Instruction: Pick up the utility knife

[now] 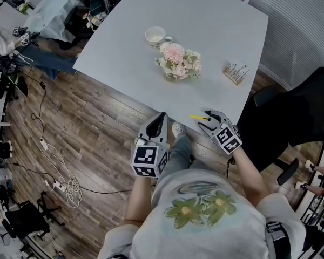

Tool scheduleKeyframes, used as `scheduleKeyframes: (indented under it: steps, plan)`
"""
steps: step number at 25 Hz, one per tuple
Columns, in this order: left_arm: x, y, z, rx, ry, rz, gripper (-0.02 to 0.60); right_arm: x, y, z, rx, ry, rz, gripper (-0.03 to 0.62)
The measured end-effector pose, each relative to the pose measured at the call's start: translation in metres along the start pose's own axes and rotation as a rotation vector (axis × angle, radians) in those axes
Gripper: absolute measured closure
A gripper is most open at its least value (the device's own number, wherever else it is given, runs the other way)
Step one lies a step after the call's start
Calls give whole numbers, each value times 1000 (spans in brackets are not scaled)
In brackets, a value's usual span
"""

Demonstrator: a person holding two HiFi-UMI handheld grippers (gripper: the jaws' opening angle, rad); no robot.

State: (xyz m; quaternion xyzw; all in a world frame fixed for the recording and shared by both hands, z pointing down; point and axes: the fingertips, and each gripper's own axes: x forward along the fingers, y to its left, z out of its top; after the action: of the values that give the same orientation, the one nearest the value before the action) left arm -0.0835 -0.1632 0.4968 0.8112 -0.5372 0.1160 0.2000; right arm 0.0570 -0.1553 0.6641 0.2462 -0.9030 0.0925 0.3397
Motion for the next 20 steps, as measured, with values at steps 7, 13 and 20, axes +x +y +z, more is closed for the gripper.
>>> scheduleKeyframes:
  steps: [7, 13, 20]
  plan:
    - [4, -5, 0, 9, -2, -7, 580, 13, -5, -25, -18, 62, 4, 372]
    - [-1, -7, -1, 7, 0, -5, 580, 13, -4, -37, -14, 94, 3, 372]
    - [1, -6, -5, 7, 0, 1, 580, 23, -10, -44, -17, 115, -13, 398]
